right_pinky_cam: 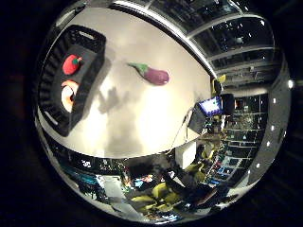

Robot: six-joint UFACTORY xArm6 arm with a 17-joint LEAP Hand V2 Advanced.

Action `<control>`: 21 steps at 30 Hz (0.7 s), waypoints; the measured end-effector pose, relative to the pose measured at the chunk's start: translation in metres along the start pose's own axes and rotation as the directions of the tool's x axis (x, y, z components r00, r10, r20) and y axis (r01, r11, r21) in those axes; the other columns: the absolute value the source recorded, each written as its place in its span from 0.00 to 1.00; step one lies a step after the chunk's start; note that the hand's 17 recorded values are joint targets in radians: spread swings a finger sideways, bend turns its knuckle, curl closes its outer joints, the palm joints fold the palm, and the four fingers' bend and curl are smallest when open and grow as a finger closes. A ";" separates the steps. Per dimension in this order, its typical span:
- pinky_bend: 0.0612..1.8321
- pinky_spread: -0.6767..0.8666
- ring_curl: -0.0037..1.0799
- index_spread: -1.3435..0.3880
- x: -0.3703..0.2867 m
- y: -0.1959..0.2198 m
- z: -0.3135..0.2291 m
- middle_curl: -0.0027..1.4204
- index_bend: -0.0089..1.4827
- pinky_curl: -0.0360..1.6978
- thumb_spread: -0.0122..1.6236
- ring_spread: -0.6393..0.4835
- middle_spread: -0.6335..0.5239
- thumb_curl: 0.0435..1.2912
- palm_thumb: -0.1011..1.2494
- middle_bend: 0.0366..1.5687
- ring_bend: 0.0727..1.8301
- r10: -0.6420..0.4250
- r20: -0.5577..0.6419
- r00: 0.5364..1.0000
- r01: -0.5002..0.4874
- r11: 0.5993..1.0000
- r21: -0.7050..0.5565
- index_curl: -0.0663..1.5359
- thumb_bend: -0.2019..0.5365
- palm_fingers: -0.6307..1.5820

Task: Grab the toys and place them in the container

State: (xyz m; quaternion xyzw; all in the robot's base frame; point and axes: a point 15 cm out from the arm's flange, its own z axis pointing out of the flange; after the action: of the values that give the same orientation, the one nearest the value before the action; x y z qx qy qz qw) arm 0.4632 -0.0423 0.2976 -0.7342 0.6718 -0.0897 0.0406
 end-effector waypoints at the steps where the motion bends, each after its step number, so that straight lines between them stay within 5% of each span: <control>1: 0.26 0.70 0.22 0.55 0.018 0.001 0.003 0.23 0.12 0.16 0.57 0.70 0.57 0.23 0.54 0.12 0.19 0.025 -0.009 1.000 -0.025 1.000 0.010 0.22 0.24 0.35; 8: 0.24 0.69 0.22 0.55 0.091 0.017 0.046 0.23 0.11 0.16 0.57 0.68 0.56 0.23 0.54 0.11 0.19 0.085 -0.029 0.996 -0.086 0.996 -0.026 0.22 0.23 0.37; 21: 0.22 0.69 0.22 0.55 0.160 -0.034 0.093 0.23 0.11 0.17 0.57 0.67 0.56 0.23 0.53 0.11 0.18 0.116 -0.045 0.992 -0.118 0.992 -0.047 0.21 0.23 0.38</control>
State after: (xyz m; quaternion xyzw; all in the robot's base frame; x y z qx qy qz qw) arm 0.5263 -0.2034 0.2245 -0.6921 0.7165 -0.0858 0.0132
